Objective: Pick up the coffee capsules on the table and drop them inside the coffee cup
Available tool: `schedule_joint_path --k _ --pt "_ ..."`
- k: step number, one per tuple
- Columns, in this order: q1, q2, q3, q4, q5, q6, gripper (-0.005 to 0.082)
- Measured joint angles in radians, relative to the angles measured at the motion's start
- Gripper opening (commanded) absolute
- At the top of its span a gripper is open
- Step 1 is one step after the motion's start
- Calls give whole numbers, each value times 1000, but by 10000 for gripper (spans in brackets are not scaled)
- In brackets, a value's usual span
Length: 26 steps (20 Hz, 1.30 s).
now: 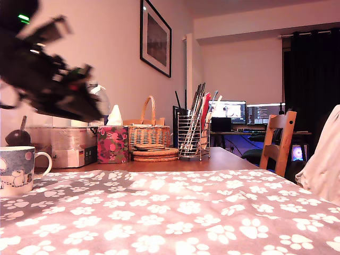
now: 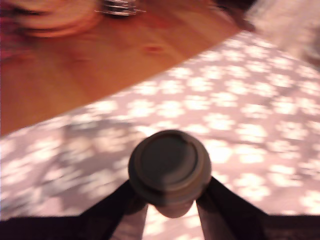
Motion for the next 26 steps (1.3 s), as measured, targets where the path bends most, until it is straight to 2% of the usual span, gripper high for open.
schedule_joint_path --k 13,18,26 --pt "346 -77 -113 41 -8 -26 198" --pt "399 -77 -113 44 -8 -26 198" --pt "399 -77 -113 58 -8 -26 198"
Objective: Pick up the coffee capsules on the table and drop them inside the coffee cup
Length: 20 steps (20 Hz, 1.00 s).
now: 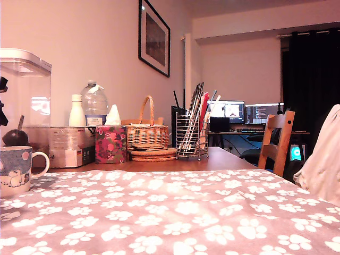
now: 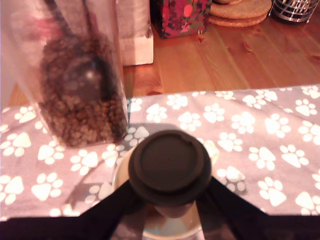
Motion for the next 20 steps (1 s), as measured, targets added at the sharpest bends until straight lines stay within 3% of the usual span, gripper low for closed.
schedule_joint_path --k 4,10,20 --pt "-10 2 20 -65 0 -1 198" --pt "-14 118 213 -219 0 -4 198" --pt "-14 193 252 -328 0 -8 199"
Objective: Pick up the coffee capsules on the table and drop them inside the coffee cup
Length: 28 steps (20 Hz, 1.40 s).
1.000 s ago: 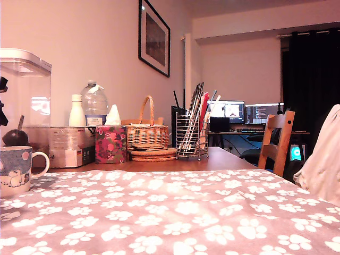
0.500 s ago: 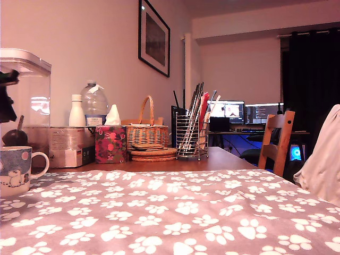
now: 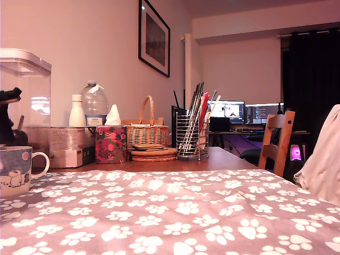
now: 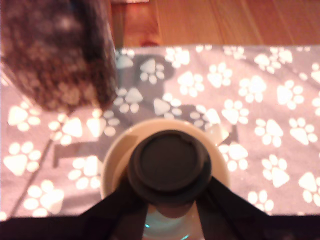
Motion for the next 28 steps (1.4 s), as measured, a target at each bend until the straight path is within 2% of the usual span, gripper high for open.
schedule_joint_path --k 2,3,6,7,10,11,13,18,22,28 --pt "0 0 2 -3 0 0 205" --pt "0 0 2 -6 0 0 241" --pt "0 0 2 -20 0 -17 496" --pt "0 0 2 -20 0 -18 535" --pt "0 0 2 -20 0 -19 535" --pt "0 0 2 -20 0 -38 526" --pt "0 0 2 -20 1 -42 433" --pt "0 0 2 -17 62 -44 -4" --pt "0 -21 2 -17 73 -44 -21" --pt "-20 -169 2 -13 79 -44 -21"
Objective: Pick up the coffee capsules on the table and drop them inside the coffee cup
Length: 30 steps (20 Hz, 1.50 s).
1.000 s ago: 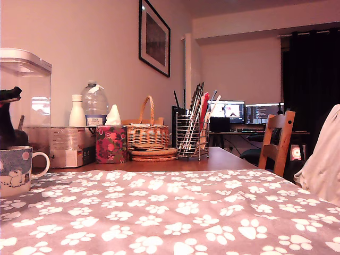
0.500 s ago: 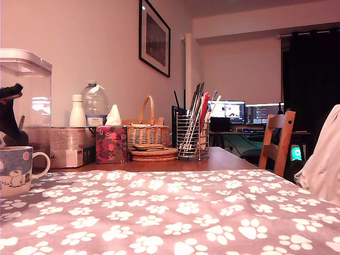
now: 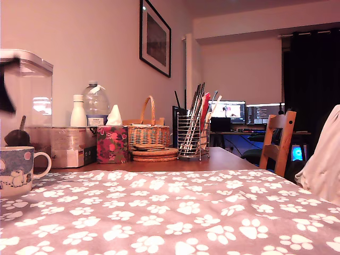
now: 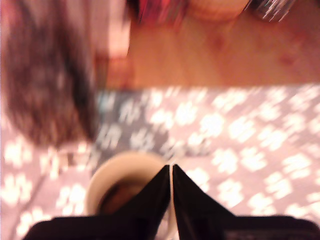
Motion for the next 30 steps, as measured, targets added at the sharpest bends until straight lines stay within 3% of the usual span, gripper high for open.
schedule_joint_path --k 7,15,20,30 --pt "-76 -101 -13 35 -50 1 -21" --pt "-88 -230 -295 195 -56 1 -21" --pt "-88 -405 -449 257 -69 -1 -21" --pt "-88 -823 -706 265 -126 -75 -21"
